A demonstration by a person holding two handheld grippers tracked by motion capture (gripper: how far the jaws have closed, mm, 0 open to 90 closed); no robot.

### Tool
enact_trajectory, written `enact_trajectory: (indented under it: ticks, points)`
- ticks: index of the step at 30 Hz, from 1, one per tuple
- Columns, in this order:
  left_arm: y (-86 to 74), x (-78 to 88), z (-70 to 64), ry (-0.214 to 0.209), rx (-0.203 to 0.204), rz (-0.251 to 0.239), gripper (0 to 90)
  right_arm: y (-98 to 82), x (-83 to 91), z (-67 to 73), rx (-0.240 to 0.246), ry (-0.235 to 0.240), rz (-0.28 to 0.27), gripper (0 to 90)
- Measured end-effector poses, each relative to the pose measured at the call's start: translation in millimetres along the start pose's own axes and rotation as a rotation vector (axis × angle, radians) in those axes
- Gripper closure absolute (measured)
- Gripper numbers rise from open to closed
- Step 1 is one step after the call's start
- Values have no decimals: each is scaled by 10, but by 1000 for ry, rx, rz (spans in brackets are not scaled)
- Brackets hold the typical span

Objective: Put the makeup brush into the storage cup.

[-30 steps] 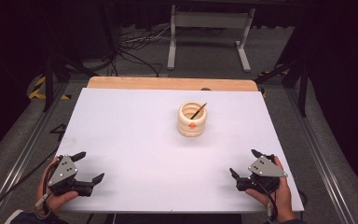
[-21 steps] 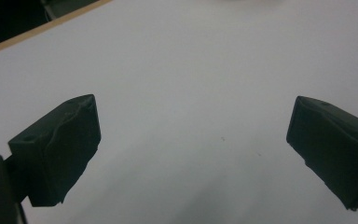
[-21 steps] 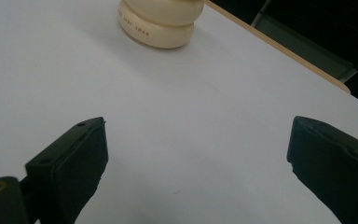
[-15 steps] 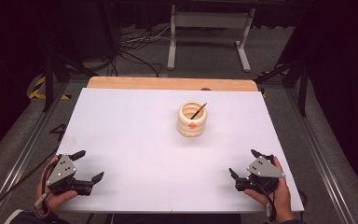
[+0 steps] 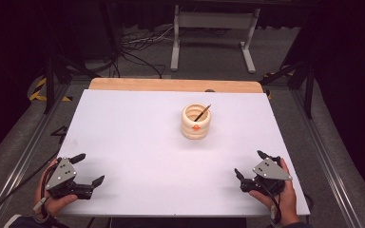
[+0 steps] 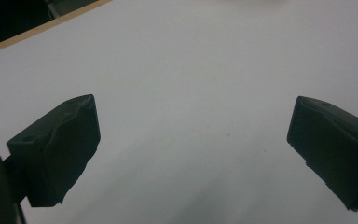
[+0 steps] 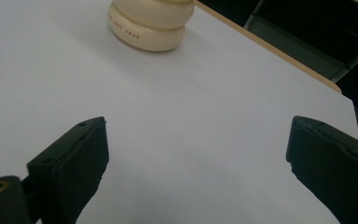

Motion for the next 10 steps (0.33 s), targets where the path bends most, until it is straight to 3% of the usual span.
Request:
enact_trajectory:
  ticks: [10]
  points:
    - [-95,132,-9,23,19,15,35,90,-161,49,21,37,-8,61]
Point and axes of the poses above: each handheld gripper's, and its own axes: x roughly backward along the jaws, y roughly out of its top, z roughly to its left, the point moved 5 cm from there along -x, roughly forward along the jaws
